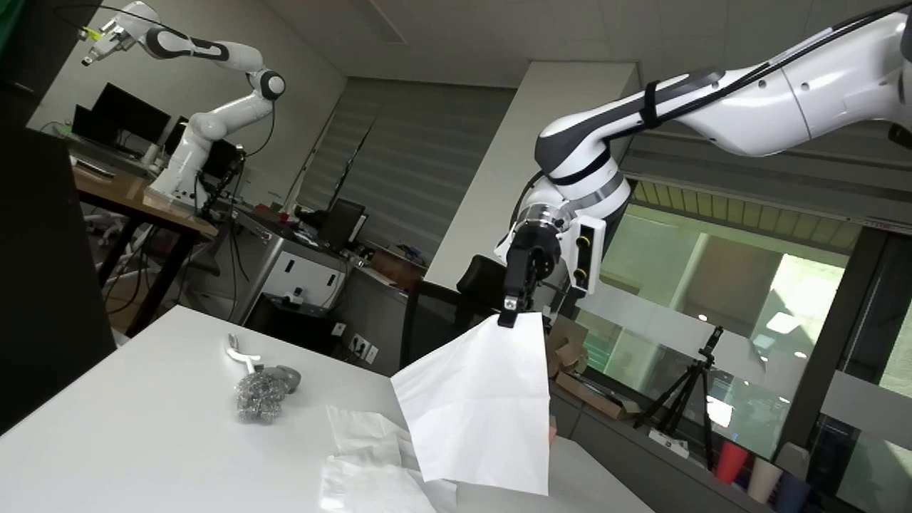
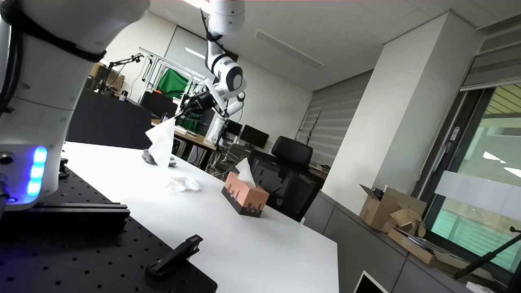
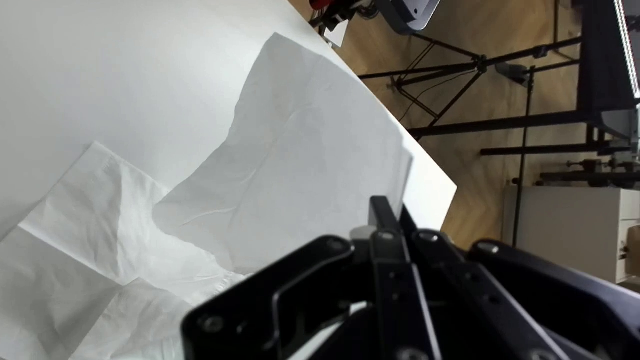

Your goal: Remove the tissue from the box and put it on the table

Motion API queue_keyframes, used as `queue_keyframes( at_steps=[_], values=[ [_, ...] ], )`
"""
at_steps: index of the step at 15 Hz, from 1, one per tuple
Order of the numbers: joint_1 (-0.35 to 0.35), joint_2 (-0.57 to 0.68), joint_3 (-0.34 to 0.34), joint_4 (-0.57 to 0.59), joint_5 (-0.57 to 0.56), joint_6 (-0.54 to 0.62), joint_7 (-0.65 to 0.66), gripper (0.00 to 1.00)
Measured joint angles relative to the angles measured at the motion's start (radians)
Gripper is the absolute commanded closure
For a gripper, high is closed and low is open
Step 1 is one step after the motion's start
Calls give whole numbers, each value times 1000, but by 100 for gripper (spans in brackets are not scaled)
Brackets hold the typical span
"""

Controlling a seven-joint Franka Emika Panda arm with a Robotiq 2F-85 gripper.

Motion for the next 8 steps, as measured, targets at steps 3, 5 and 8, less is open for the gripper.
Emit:
queue_keyframes(
  at_steps=[3, 5, 8],
  values=[
    [-5, 45, 25, 15, 49, -36, -130, 100],
    [-12, 87, 34, 49, 84, -99, -204, 100],
    [-42, 148, 35, 120, 125, -236, -287, 100]
  ],
)
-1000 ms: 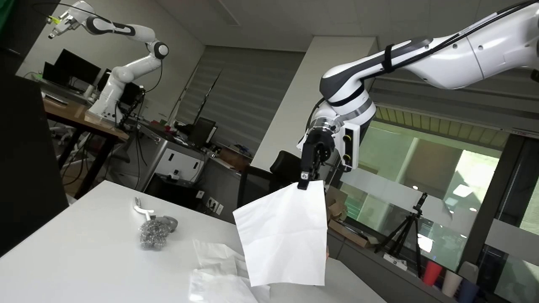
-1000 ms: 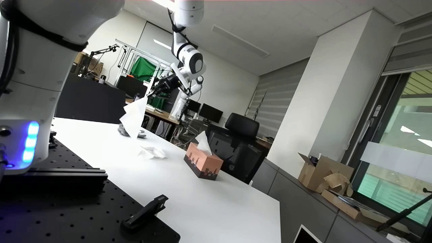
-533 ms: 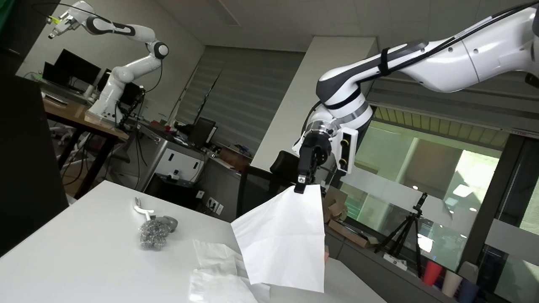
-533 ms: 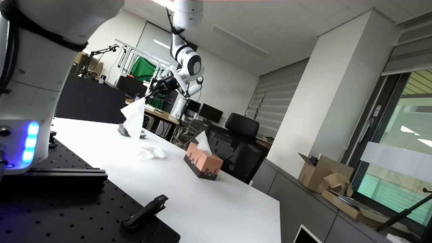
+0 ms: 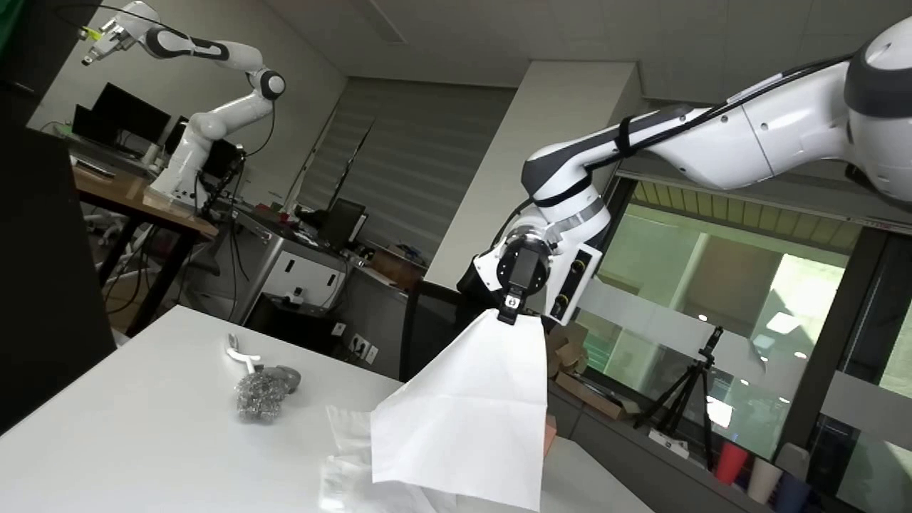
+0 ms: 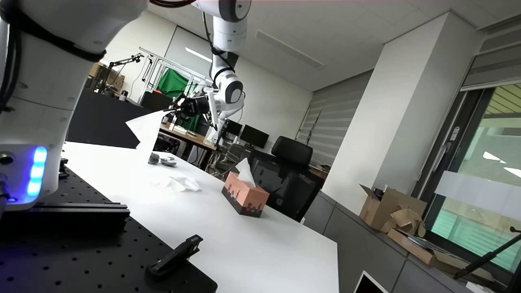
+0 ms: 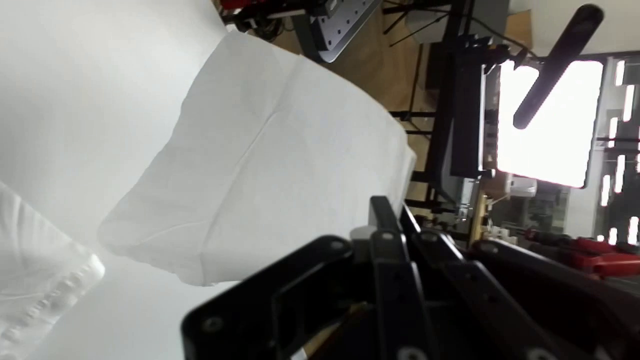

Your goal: Remove the tissue from the box and put it on the table

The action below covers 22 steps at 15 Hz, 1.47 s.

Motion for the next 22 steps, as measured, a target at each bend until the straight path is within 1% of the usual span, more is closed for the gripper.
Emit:
queue_keyframes(
  at_steps=[2, 4, 7, 10, 12, 15, 18, 22],
  values=[
    [-20, 39, -4, 38, 18, -50, -17, 100],
    [-34, 84, -8, 69, 31, -70, -19, 100],
    [-45, 179, -10, 121, 43, -74, -32, 100],
    [-38, 293, -5, 189, 44, -60, -42, 100],
    [-29, 370, -5, 241, 44, -17, -40, 100],
    [-9, 449, -9, 313, 23, 114, -31, 100],
    [17, 475, -11, 357, -38, 236, -15, 100],
    [40, 474, -12, 398, -109, 324, 27, 100]
  ],
)
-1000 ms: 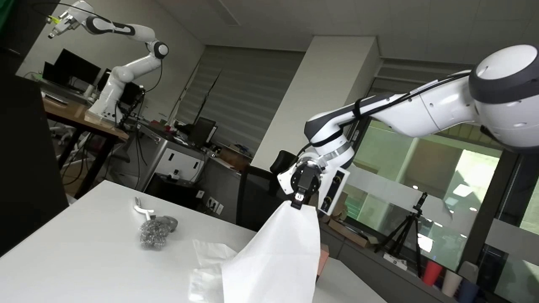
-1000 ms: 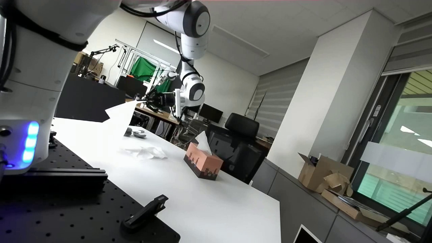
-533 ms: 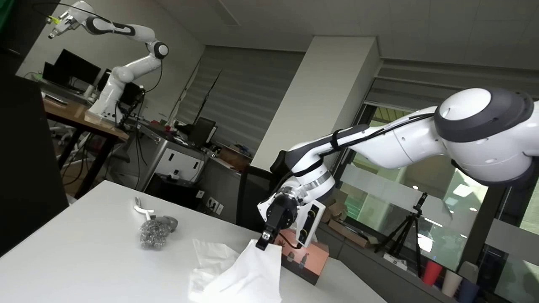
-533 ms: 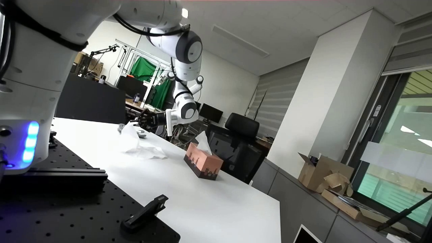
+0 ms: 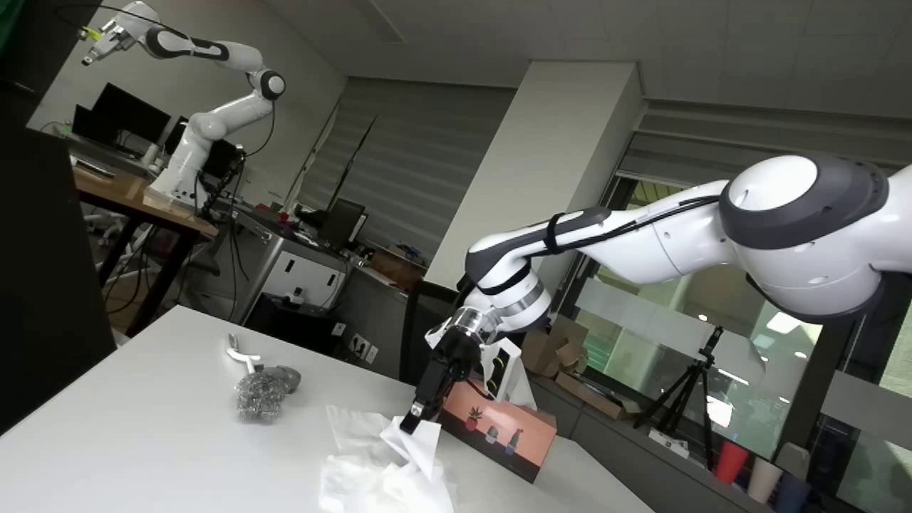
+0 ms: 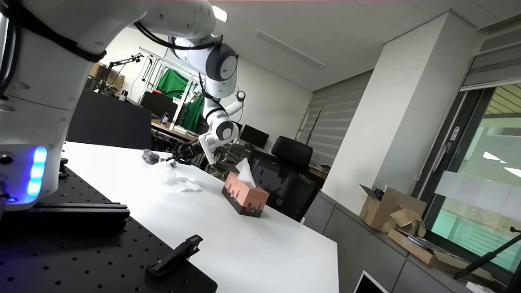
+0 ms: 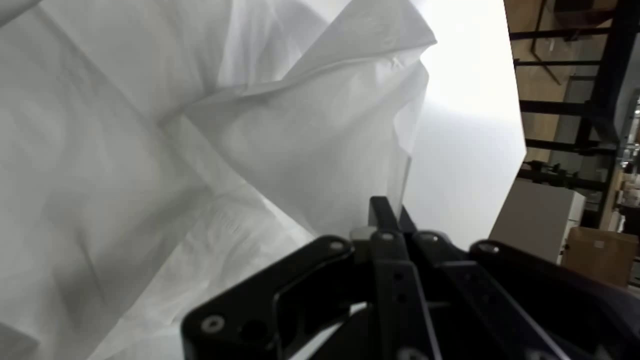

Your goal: Remove the tissue from the box and put it on the table

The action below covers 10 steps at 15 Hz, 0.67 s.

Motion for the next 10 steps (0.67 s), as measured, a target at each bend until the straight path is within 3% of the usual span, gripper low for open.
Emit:
queue_keyframes(
  at_steps=[10],
  values=[
    [59, -29, -48, 70, -246, 57, 95, 100]
  ],
)
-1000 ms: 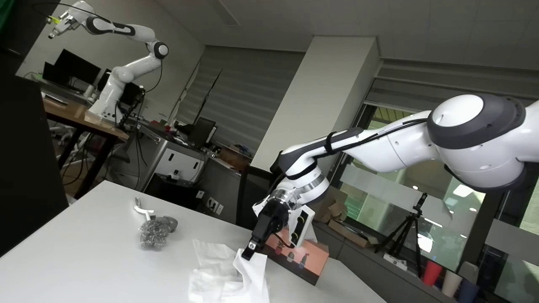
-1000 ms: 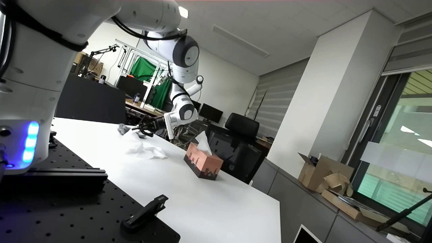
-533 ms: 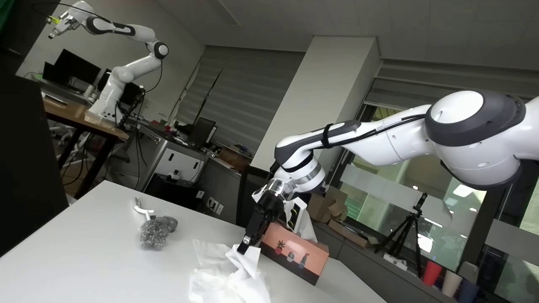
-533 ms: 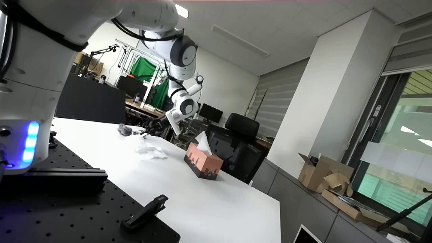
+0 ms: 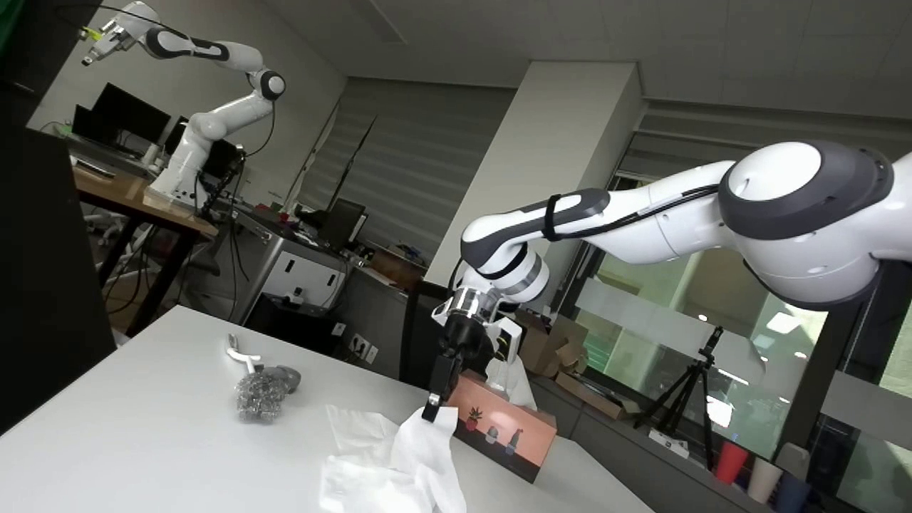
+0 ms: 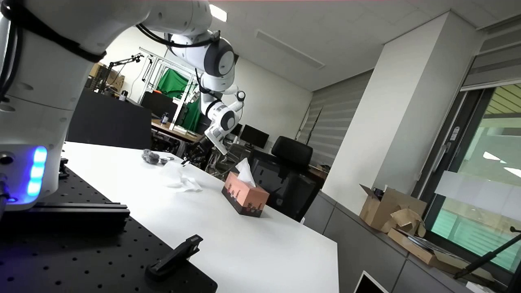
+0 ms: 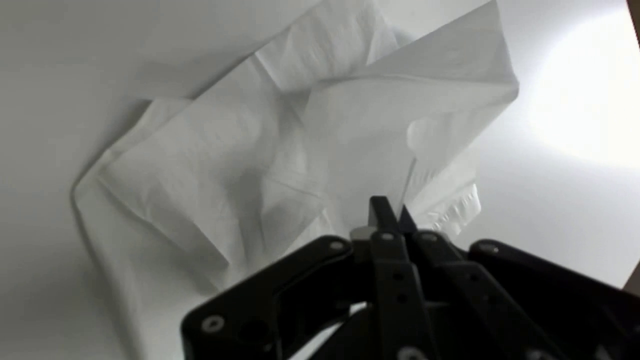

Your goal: Remove the tissue from the box and put it on the table

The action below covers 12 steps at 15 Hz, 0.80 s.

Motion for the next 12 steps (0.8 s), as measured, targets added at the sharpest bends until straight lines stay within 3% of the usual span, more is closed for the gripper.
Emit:
queue_keyframes(
  at_steps=[1, 2, 3, 12],
  values=[
    [10, -6, -13, 4, -18, 0, 6, 99],
    [21, -12, -26, 6, -36, 4, 13, 92],
    [32, -17, -41, 7, -56, 19, 24, 75],
    [128, -25, -149, 6, -156, 148, 129, 14]
  ],
)
